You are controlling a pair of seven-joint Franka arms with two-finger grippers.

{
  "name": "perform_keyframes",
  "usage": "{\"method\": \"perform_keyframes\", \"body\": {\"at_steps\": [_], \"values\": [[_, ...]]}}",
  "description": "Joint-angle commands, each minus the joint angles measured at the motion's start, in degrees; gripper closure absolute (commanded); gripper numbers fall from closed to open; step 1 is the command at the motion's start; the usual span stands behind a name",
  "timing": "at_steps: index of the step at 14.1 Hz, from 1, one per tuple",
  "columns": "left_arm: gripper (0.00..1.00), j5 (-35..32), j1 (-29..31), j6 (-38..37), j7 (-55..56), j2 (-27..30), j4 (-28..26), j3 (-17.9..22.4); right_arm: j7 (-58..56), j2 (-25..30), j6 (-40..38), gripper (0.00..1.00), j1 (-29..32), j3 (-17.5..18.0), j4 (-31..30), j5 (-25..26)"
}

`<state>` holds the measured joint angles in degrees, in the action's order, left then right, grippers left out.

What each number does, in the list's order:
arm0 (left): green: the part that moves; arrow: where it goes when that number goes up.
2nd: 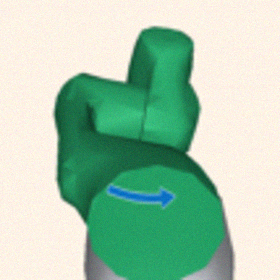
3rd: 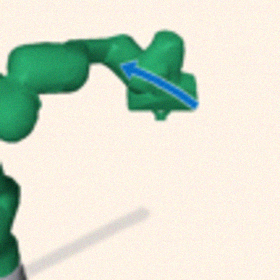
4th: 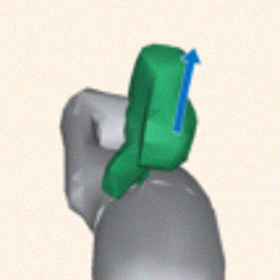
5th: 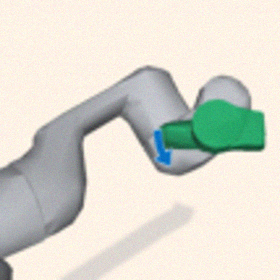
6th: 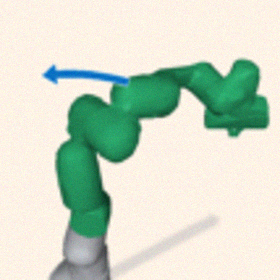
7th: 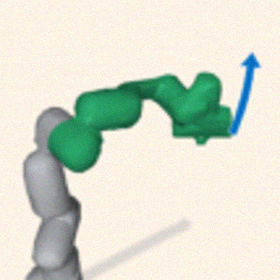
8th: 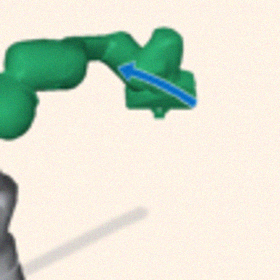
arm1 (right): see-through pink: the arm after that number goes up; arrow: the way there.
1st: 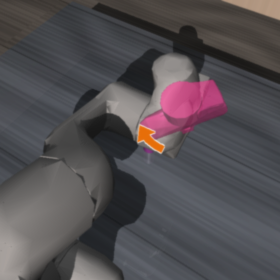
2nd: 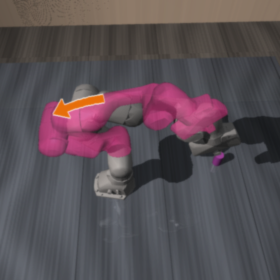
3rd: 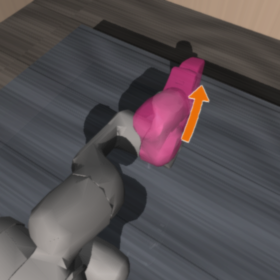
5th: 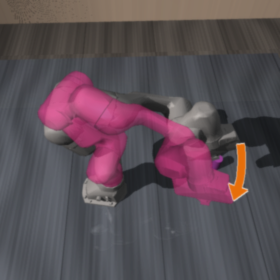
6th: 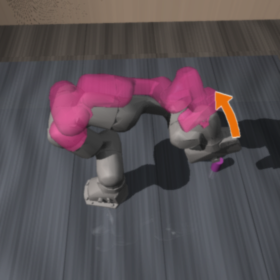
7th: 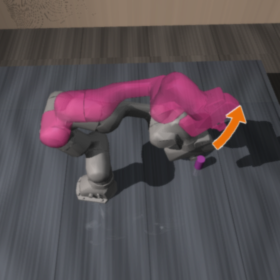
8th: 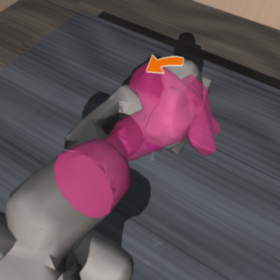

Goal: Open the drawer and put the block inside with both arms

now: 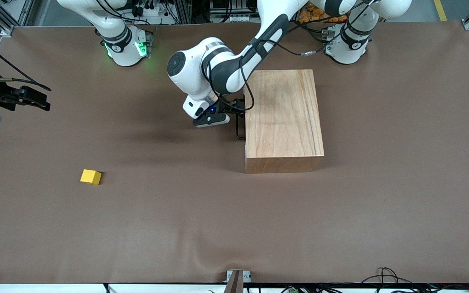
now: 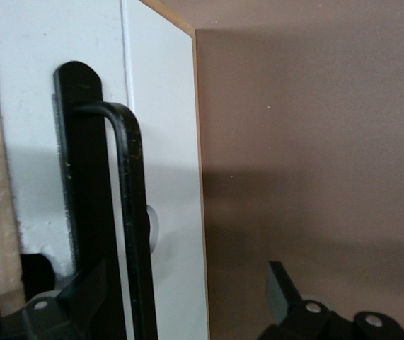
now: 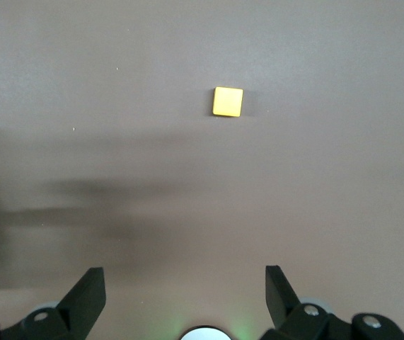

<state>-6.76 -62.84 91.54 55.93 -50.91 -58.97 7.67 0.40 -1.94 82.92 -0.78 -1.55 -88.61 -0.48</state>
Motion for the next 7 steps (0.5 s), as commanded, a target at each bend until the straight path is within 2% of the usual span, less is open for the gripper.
{"method": "perform_keyframes", "body": {"at_steps": [1,7], "values": [[0.0,-1.15,-0.71,1.44,-1.09,-1.47,1.49,0.85,-0.22,0.27,0.49,0.0,0.08,0.23,-0.33,0.83],[0.0,-1.06,-0.62,2.49,-2.67,-1.91,1.41,0.68,-0.22,0.27,0.49,0.0,-0.01,0.32,-0.33,0.83]]}}
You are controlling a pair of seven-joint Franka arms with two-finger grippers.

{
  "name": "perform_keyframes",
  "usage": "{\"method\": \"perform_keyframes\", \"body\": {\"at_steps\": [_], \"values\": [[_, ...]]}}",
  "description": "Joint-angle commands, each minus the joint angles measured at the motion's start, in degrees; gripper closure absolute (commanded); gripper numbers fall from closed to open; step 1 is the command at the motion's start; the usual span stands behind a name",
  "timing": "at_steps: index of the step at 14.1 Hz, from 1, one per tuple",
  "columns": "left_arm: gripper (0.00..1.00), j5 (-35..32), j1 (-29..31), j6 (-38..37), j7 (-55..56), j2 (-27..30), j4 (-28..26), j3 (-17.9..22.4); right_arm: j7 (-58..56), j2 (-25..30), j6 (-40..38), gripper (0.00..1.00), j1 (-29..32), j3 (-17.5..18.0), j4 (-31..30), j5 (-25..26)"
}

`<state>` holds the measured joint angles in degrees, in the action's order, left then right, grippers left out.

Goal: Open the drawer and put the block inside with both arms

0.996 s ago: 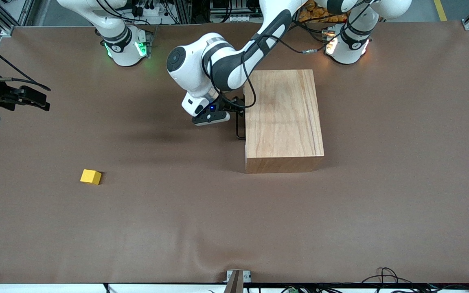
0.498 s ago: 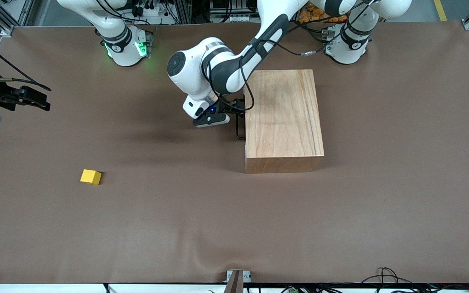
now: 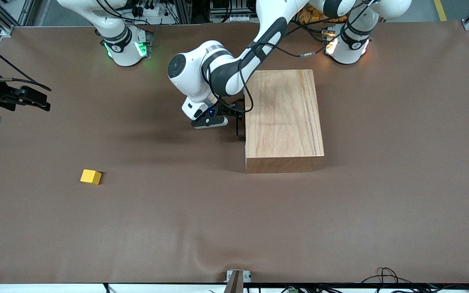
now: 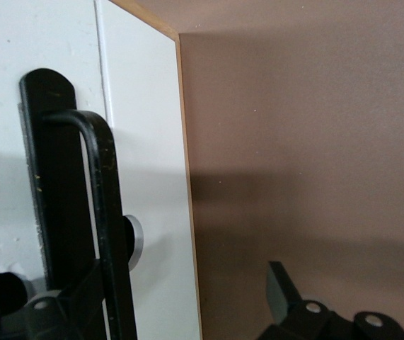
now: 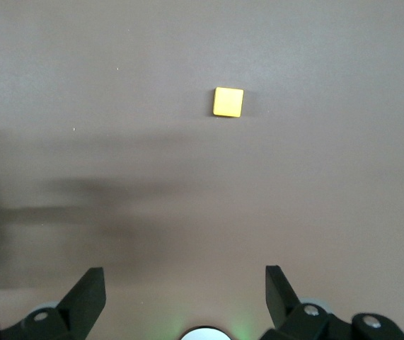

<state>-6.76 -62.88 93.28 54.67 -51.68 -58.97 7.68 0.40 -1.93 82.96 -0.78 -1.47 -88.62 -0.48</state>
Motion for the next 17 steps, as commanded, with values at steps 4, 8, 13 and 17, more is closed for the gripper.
{"method": "perform_keyframes", "body": {"at_steps": [4,8,13,17], "values": [[0.0,-1.06,-0.57,2.6,-2.02,-1.06,1.49,0.32,-0.22,0.26,0.36,0.0,0.17,0.24,-0.42,0.74],[0.0,-0.97,-0.66,3.22,-2.02,-0.61,1.58,-0.38,-0.22,0.26,0.36,0.0,0.43,0.15,-0.68,0.74],[0.0,-0.71,-1.01,5.85,-2.02,-0.61,1.66,-1.34,-0.22,0.26,1.41,0.0,0.96,0.15,-1.91,0.74],[0.0,-0.71,-1.01,7.7,-2.02,-0.61,1.66,-2.49,-0.22,0.44,5.36,0.0,0.96,0.07,-5.95,0.74]]}}
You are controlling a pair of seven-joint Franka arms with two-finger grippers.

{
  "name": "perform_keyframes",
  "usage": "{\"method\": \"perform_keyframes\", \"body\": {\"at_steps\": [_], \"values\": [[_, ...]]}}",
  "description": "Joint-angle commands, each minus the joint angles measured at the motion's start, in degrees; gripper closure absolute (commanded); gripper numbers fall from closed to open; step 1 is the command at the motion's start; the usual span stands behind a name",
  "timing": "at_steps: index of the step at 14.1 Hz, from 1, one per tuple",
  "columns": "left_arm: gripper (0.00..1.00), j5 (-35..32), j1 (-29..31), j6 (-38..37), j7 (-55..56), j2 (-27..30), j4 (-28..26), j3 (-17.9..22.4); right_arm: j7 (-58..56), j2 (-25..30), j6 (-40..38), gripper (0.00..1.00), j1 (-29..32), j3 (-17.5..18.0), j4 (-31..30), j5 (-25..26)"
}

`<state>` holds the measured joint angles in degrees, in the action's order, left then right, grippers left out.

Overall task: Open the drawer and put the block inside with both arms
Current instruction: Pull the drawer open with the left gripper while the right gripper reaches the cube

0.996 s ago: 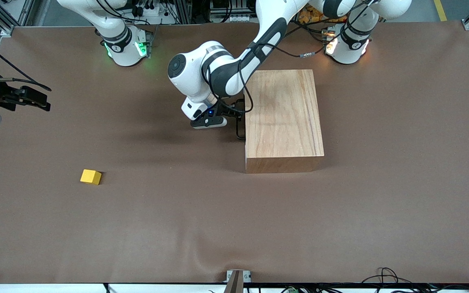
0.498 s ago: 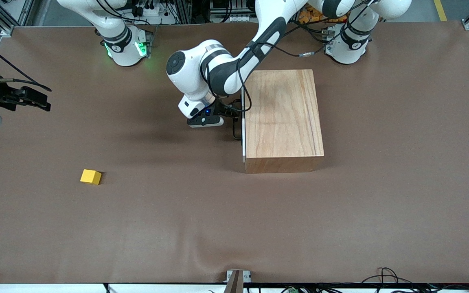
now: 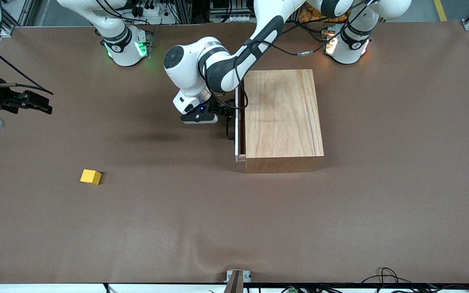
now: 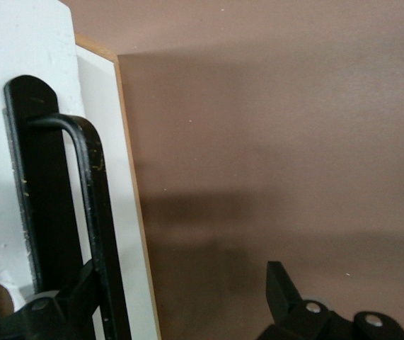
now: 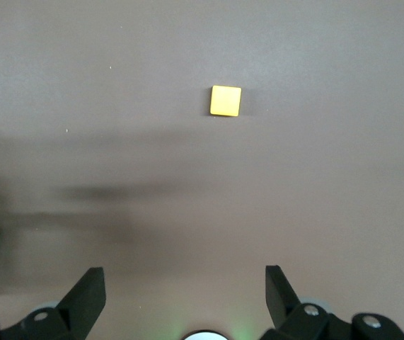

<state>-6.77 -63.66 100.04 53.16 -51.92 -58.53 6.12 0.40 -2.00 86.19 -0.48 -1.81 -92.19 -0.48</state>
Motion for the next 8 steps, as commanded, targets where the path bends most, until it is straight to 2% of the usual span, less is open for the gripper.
{"method": "perform_keyframes", "body": {"at_steps": [1,5,8], "values": [[0.0,-0.7,-0.24,1.12,-0.51,-0.38,1.31,-1.11,-0.22,0.51,3.45,0.0,0.65,0.4,-3.25,0.74],[0.0,-0.62,-0.24,3.14,-0.51,-0.55,1.31,-2.26,-0.22,0.42,12.67,0.0,0.65,0.4,-10.1,0.74],[0.0,-0.62,-0.32,3.84,-0.51,-0.64,1.31,-2.7,-0.22,0.33,15.23,0.0,1.18,0.4,-12.05,0.74]]}}
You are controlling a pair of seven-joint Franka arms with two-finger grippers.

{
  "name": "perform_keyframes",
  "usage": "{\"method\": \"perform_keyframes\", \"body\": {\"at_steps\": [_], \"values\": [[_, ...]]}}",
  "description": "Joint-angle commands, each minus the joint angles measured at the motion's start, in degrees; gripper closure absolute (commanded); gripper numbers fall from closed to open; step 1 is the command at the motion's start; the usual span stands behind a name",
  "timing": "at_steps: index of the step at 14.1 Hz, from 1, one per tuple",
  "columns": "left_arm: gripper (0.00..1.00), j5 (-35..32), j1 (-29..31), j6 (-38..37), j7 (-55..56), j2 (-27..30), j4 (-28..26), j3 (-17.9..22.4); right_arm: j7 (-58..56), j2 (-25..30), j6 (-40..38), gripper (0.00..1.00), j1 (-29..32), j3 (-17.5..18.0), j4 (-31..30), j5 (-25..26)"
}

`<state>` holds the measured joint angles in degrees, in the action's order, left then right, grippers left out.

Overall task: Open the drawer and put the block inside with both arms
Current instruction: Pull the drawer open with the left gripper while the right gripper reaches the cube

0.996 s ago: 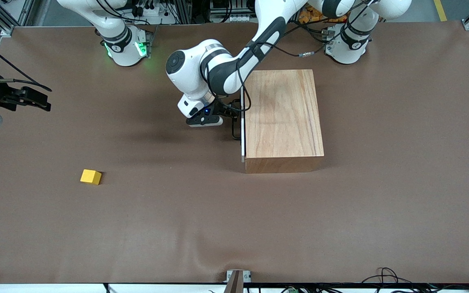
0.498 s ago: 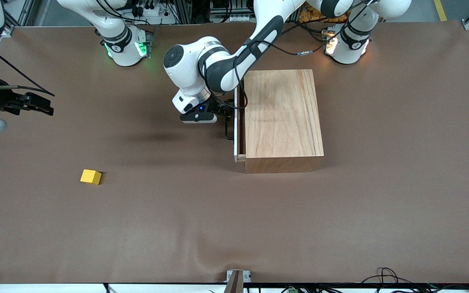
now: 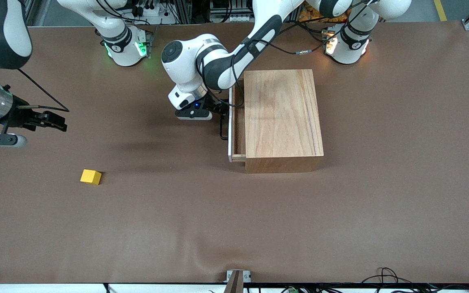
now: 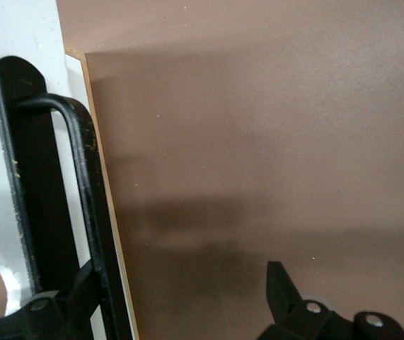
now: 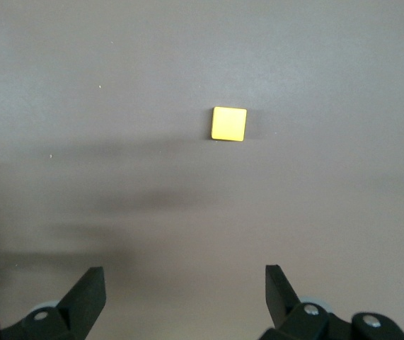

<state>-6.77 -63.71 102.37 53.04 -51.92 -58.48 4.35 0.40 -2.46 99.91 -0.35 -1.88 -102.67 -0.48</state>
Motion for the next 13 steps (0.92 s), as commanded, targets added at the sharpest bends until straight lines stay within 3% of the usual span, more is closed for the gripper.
{"method": "perform_keyframes", "body": {"at_steps": [1,4,10,13], "values": [[0.0,-0.7,-0.36,2.21,-0.39,-0.64,1.36,-1.71,-0.22,0.79,1.78,0.0,1.31,0.48,-1.92,0.74],[0.0,-0.61,-0.71,3.62,-0.39,-0.64,1.36,-2.33,-0.22,0.35,5.63,0.0,3.07,0.48,-4.9,0.74],[0.0,-0.61,-1.24,7.74,-1.53,-0.55,1.44,-3.64,0.48,-10.36,15.66,0.0,4.48,0.48,-5.18,0.3],[0.0,-0.35,-1.33,9.24,-1.53,-0.38,1.53,-4.09,0.83,-12.65,17.07,0.0,5.53,0.48,-6.66,-3.37]]}}
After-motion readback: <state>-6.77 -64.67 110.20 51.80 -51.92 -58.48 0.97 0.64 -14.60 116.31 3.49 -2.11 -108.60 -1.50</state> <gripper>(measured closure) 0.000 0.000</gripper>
